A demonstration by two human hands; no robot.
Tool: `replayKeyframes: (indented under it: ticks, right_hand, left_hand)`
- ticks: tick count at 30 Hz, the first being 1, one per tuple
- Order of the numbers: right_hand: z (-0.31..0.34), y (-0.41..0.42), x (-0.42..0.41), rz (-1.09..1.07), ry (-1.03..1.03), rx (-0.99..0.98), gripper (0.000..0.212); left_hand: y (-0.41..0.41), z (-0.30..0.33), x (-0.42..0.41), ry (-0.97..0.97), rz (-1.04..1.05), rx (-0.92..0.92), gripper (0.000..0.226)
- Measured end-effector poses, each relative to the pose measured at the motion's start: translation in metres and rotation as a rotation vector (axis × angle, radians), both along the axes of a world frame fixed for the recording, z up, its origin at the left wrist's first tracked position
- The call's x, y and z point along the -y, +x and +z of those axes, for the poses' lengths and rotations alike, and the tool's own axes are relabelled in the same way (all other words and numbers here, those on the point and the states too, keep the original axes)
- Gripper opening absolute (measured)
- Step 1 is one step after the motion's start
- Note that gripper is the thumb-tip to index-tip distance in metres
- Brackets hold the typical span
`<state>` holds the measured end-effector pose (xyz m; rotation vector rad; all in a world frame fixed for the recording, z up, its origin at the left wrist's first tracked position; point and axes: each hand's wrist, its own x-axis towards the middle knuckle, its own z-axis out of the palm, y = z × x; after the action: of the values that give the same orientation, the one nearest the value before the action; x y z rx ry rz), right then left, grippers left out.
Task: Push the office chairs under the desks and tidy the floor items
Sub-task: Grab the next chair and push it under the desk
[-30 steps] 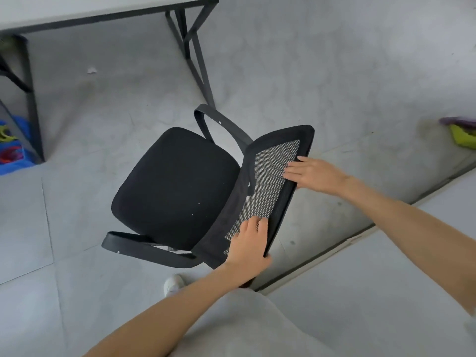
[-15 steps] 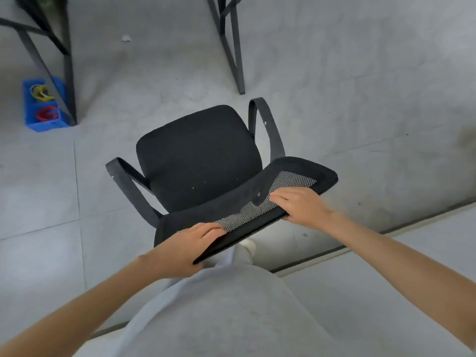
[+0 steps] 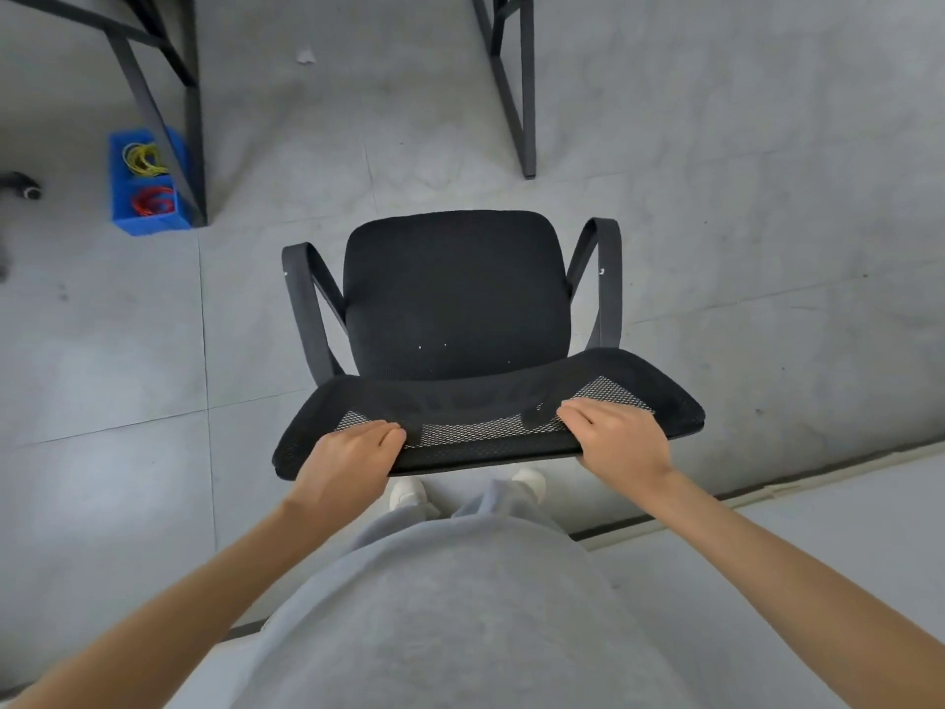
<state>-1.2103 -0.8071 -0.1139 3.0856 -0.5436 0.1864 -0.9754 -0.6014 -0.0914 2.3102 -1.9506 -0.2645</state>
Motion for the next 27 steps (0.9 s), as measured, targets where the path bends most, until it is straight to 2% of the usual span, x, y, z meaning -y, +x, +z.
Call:
replayKeyframes:
  ticks: [3, 6, 10, 14, 21, 27]
  right_hand:
    - [0.007, 0.026, -0.010, 0.017, 0.006, -0.004, 0.023]
    - [0.010, 0.050, -0.014, 0.009, 0.027, 0.006, 0.022]
    - [-0.004, 0.071, -0.004, -0.079, 0.023, -0.028, 0.024]
    - [-0.006, 0.099, 0.030, -0.176, 0.071, -0.061, 0.029]
    - [-0.001, 0.182, 0.110, -0.144, 0.089, -0.091, 0.027]
    - [0.003, 0.275, 0.175, -0.056, 0.069, -0.027, 0.020]
  left_hand:
    - [0.027, 0.001, -0.006, -0.033, 0.035, -0.027, 0.021]
    - [0.054, 0.004, -0.002, -0.009, 0.059, -0.033, 0.026]
    - [0.075, 0.004, 0.015, -0.003, 0.057, -0.023, 0.029]
    - [0.100, -0.004, 0.043, -0.026, 0.061, -0.006, 0.025]
    - [0.161, -0.007, 0.106, -0.058, 0.143, 0.015, 0.024]
    - [0.243, -0.010, 0.161, -0.043, 0.256, 0.025, 0.021]
